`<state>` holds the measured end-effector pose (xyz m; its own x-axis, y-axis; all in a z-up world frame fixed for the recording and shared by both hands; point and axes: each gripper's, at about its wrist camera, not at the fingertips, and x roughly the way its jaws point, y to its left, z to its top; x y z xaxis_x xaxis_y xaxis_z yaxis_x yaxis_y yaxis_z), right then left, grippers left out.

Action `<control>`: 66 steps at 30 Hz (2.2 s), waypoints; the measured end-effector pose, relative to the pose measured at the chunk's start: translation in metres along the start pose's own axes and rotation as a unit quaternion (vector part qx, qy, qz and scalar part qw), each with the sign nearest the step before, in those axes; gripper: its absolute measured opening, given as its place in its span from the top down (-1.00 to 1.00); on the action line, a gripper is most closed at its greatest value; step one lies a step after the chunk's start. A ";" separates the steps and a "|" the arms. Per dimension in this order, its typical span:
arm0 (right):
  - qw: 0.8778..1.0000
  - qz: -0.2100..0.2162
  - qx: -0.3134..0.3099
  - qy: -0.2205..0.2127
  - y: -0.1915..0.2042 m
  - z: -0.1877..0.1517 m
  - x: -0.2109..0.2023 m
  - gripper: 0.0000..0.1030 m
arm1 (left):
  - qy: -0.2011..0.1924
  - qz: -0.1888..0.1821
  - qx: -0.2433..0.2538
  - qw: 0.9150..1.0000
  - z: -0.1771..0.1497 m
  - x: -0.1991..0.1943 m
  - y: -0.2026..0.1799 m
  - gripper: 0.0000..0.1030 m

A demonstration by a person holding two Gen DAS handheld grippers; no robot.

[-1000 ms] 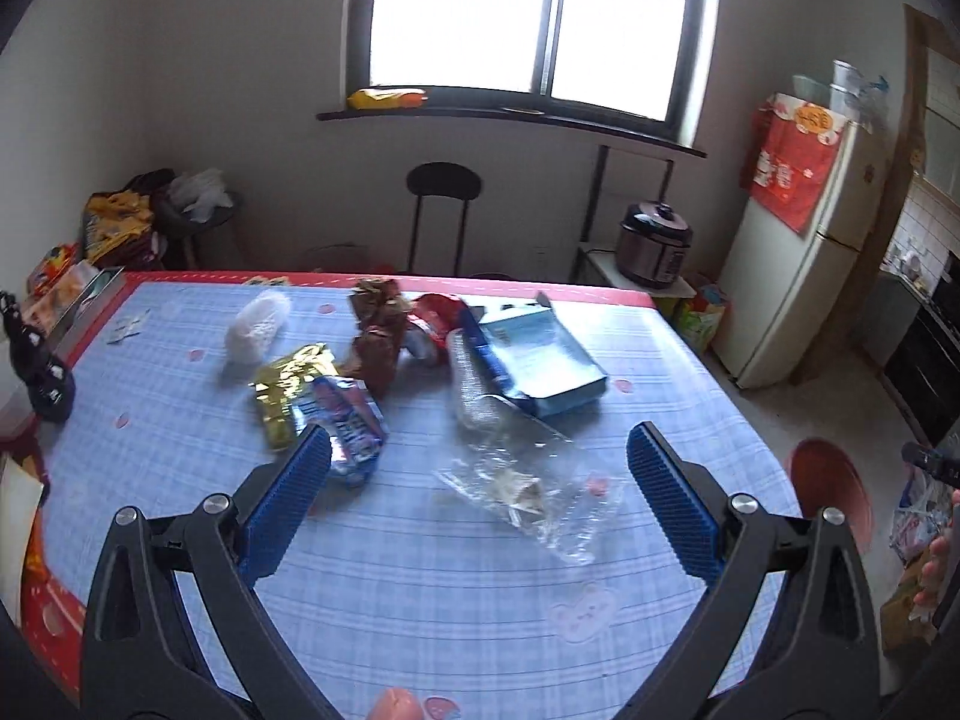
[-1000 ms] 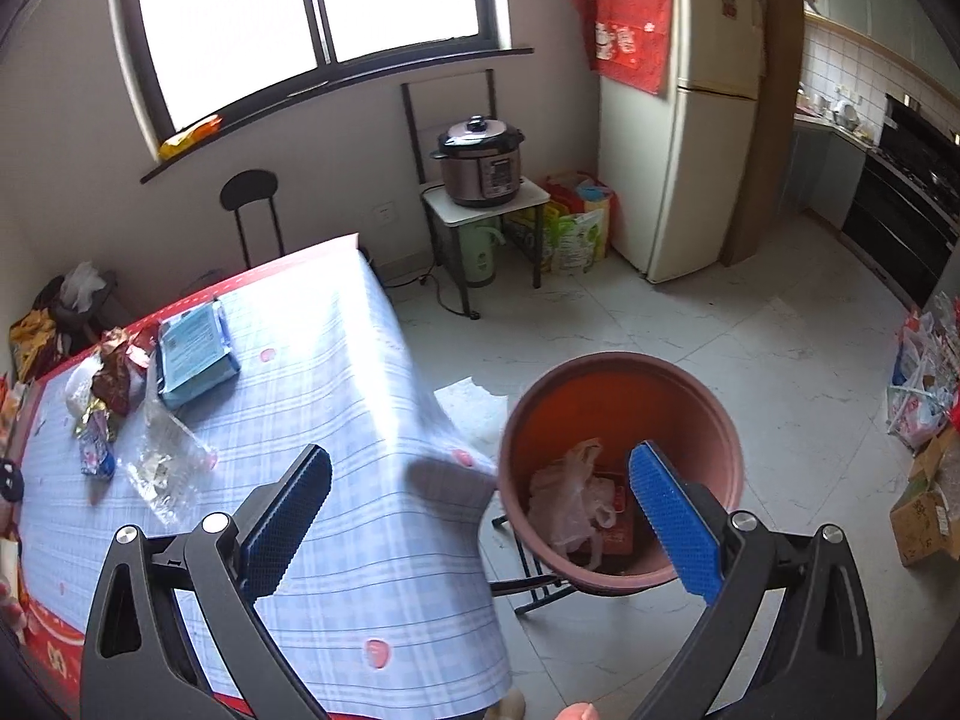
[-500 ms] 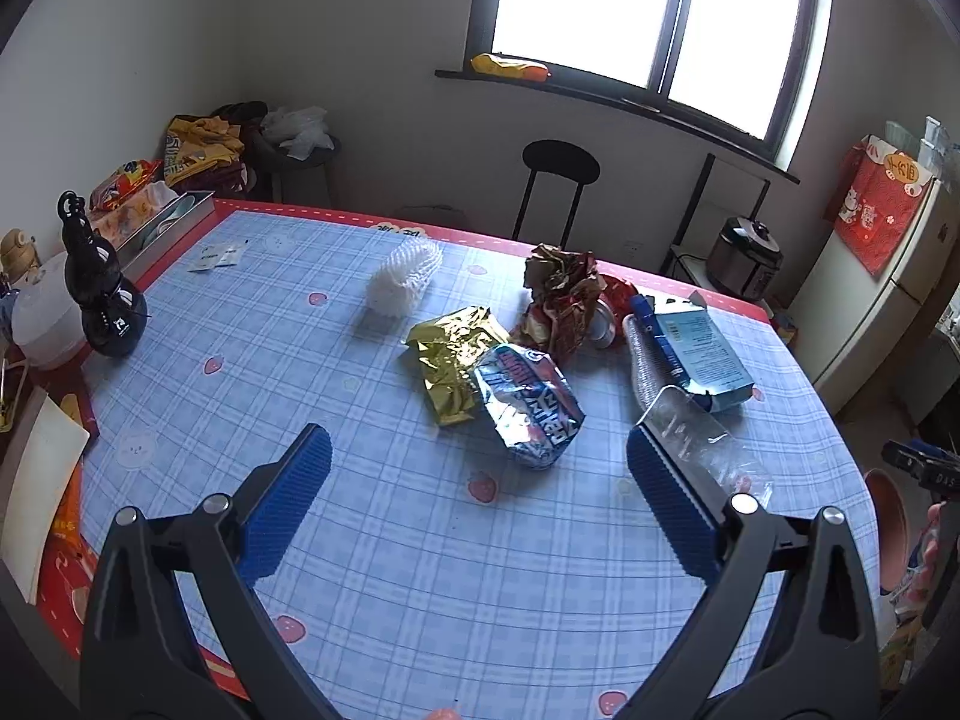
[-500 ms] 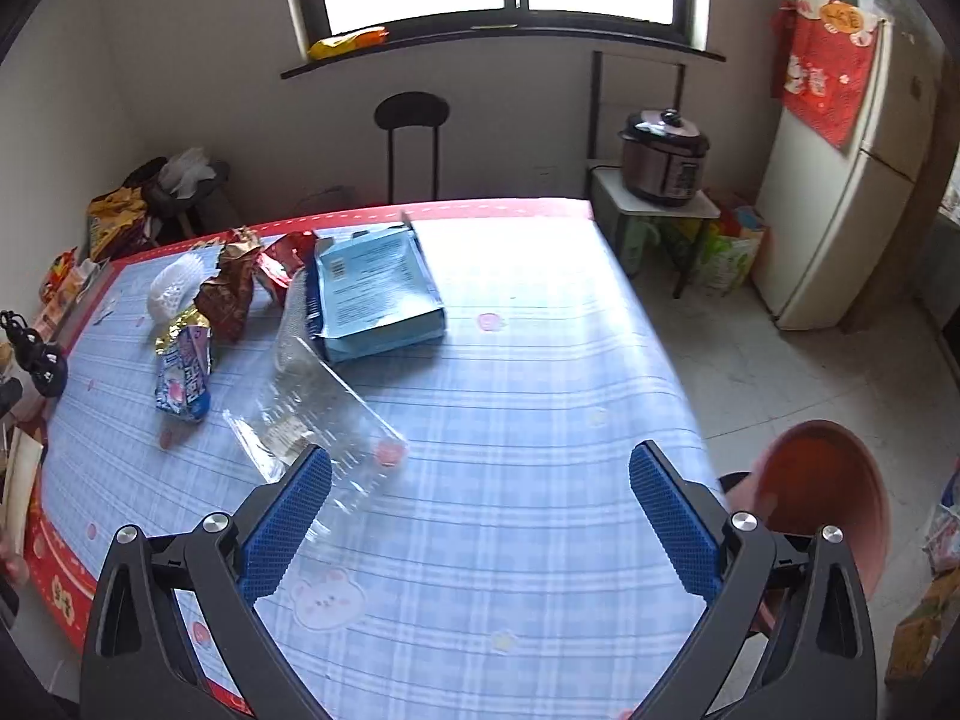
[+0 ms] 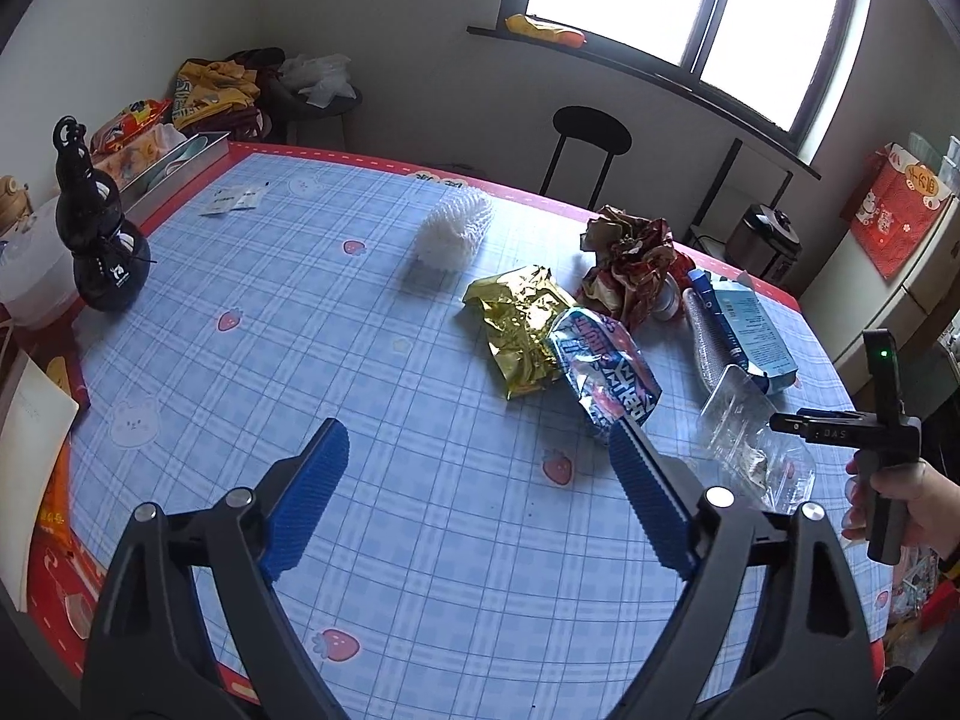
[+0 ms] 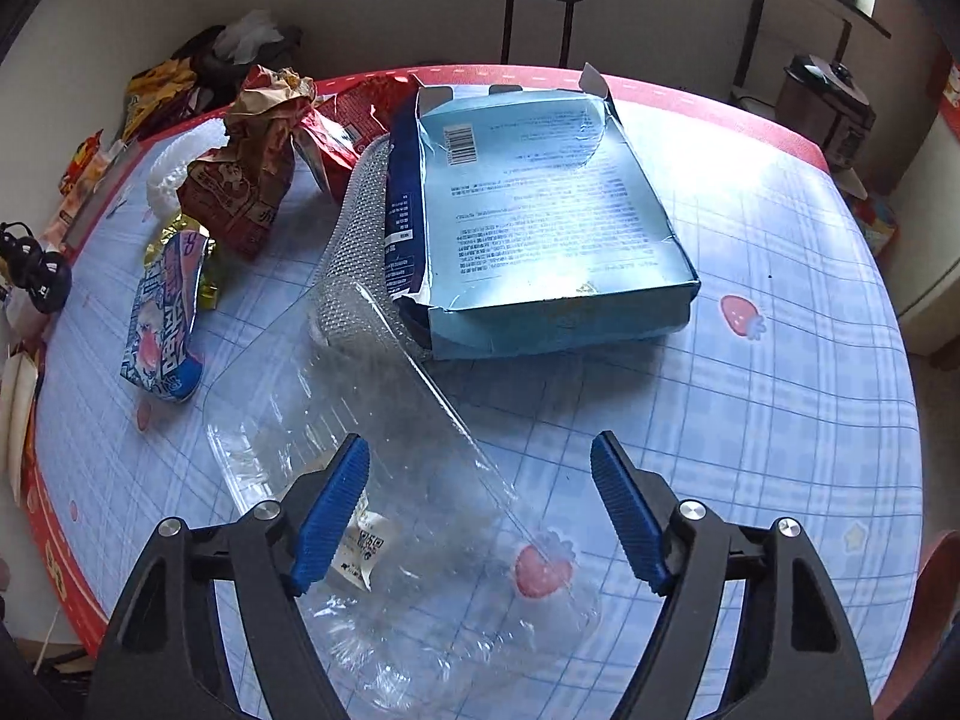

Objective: Collect trash
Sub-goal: 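Return to the table and grasp the clear plastic container with the right gripper, then grasp the blue-white chip bag with the left gripper while the right holds the container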

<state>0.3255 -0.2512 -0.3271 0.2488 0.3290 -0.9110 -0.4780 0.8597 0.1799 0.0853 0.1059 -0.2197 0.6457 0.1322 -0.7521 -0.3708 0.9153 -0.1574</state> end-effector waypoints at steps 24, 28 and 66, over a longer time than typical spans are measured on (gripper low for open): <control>0.990 0.074 0.083 -0.086 -0.007 -0.093 -0.098 0.88 | 0.064 -0.076 0.027 0.995 -0.011 0.031 -0.053 -0.13; 0.986 0.046 0.106 -0.117 -0.019 -0.111 -0.122 0.88 | 0.084 -0.094 -0.016 0.992 -0.006 0.051 -0.051 -0.04; 0.962 -0.016 0.191 -0.193 -0.079 -0.150 -0.200 0.87 | 0.092 -0.117 -0.068 0.987 0.017 0.110 -0.072 0.88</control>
<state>0.1871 -0.4436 -0.2153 0.5883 0.3574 -0.7253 -0.1382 0.9283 0.3453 0.1949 0.0610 -0.2804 0.5968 -0.1588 -0.7866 -0.3208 0.8513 -0.4153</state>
